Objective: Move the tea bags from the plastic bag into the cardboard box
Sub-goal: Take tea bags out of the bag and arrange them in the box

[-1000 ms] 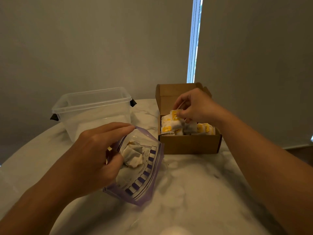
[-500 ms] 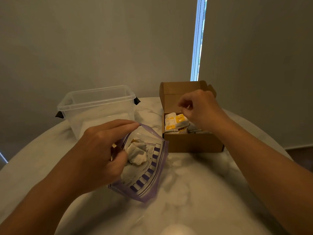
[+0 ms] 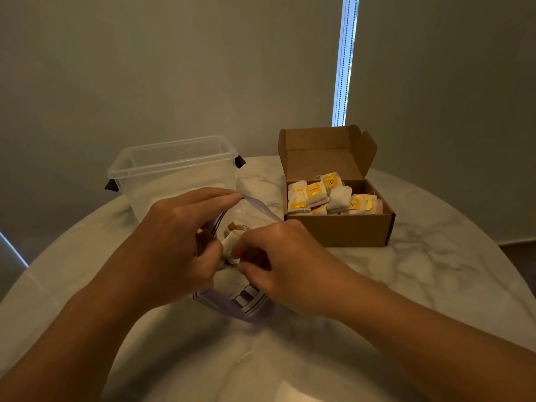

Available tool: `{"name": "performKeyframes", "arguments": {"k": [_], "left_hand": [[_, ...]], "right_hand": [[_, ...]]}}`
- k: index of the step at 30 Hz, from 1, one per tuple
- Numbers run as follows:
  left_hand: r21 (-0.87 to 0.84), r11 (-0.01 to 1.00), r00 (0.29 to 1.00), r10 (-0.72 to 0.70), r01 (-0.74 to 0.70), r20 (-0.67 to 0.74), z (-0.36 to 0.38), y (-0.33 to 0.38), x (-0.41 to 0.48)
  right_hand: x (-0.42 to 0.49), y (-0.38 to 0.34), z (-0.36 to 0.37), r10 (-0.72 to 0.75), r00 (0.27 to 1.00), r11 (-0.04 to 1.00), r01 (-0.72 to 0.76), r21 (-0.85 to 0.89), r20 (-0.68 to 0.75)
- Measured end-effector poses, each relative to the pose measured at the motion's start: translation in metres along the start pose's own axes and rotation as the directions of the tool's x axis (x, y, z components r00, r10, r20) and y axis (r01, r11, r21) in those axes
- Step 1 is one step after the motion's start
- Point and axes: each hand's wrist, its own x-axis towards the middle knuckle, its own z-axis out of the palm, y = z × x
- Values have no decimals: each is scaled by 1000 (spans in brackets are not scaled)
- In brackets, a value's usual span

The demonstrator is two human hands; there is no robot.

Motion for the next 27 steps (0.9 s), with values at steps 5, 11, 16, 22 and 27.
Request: {"name": "performKeyframes", "arguments": {"k": [5, 11, 16, 22, 27], "left_hand": [[1, 1000, 1000, 24, -24, 14, 1, 2, 0], [-57, 997, 998, 54, -52, 41, -1, 3, -1], [-64, 996, 997, 66, -63, 45, -2, 4, 0], [-20, 999, 998, 42, -42, 36, 1, 2, -1], [-30, 999, 999, 40, -39, 30, 3, 3, -2]], "right_hand": [[10, 14, 15, 152, 986, 964, -132, -231, 71], [8, 7, 19, 20, 996, 969, 2, -246, 83], [14, 1, 41, -44, 989, 982, 70, -178, 144], [24, -3, 55, -20, 996, 986, 33, -163, 83], [19, 5, 54, -43, 997, 983, 55, -177, 69]]}}
